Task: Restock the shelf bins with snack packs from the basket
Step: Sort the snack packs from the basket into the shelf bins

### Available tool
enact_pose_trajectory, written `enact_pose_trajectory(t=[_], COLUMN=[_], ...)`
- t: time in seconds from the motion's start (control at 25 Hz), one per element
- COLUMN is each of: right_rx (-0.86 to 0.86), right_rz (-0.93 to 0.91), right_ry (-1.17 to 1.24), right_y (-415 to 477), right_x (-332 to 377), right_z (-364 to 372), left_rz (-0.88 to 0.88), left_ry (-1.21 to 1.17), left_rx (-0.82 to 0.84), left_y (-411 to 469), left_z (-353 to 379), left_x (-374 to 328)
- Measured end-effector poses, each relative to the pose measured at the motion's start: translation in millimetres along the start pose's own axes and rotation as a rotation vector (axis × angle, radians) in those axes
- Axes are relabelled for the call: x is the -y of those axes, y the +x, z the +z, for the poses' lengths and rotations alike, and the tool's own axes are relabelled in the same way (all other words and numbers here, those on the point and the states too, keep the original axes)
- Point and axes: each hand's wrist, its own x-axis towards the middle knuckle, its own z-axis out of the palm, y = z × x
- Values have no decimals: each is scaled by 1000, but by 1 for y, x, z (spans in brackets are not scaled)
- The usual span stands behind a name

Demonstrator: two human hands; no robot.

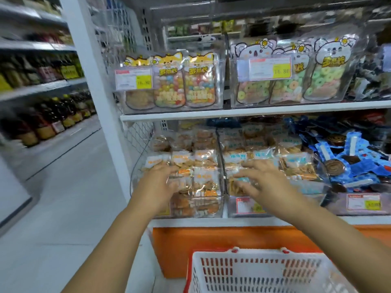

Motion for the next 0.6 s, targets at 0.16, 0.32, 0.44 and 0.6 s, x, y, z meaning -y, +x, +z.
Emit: enact_pose_trajectory(t=[0.16, 0.32, 0.44, 0.6], right_rx=[9, 183, 242, 220], right_rz=[-96, -42, 22, 24], right_ry=[-56, -421, -476, -329], right_y=[53, 106, 121, 120], right_x=[35, 46, 48, 47], right_z=[18, 34, 41, 39], left_rz=[-26, 0, 6, 21], left_ry=[-11, -81, -94, -66], left_rx=[-56, -140, -196, -173], left_y=[-2, 2, -2, -5], left_z=[10, 11, 8, 8], left_x=[40, 61, 69, 78])
